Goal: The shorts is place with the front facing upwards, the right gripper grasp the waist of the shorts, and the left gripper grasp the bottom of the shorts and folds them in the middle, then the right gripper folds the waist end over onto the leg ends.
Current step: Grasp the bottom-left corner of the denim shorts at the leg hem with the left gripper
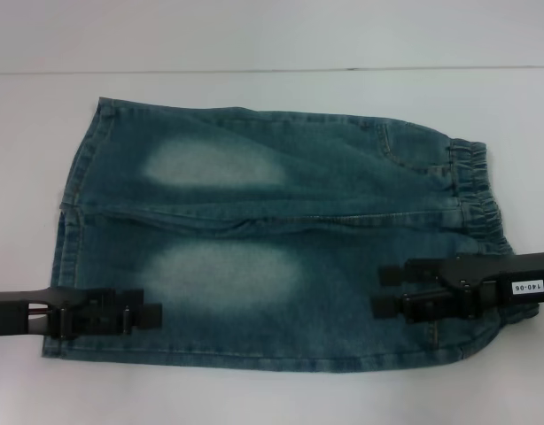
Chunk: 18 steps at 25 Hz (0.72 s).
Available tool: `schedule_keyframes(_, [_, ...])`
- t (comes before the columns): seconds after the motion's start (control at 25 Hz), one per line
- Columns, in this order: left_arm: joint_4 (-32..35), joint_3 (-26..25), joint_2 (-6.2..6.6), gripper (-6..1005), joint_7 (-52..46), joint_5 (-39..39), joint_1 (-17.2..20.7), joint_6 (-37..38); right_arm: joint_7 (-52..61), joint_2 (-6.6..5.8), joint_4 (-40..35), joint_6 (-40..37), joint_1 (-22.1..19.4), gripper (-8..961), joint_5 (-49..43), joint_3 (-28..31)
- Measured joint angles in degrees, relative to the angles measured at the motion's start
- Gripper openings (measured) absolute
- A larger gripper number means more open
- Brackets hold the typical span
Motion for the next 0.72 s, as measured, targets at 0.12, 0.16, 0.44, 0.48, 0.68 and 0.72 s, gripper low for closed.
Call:
schedule_keyframes(0.12, [-0.1, 0.1, 0.00, 933, -0.1, 0.0, 0.0, -0.2, 0.1, 0.00, 0.0, 0.0, -0.1, 944, 0.0, 0.0])
schedule_keyframes(0.16, [-0.1, 0.1, 0.00, 933, -0.2, 0.0, 0.0, -0.3, 0.1, 0.00, 0.0, 0.0, -0.1, 944, 0.0, 0.0])
schedule_keyframes(0.44, [-0.1, 0.1, 0.00, 933, -0.4, 0.0, -0.1, -0.5, 0.1, -0.02, 0.0, 0.0, -0.1, 944, 0.0, 0.0])
schedule_keyframes(0.48, [-0.1, 0.1, 0.00, 933, -0.5, 0.0, -0.1, -0.5, 0.1, -0.06, 0.0, 0.0, -0.1, 944, 0.0, 0.0])
schedule_keyframes(0.68, [-0.1, 0.1, 0.00, 932, -0.7, 0.0, -0.1, -0.5, 0.3, -0.14, 0.0, -0.1, 0.1, 944, 0.0, 0.0])
schedule_keyframes(0.72, [-0.1, 0.1, 0.00, 932, -0.7, 0.0, -0.1, -0.5, 0.3, -0.14, 0.0, -0.1, 0.1, 945, 0.0, 0.0])
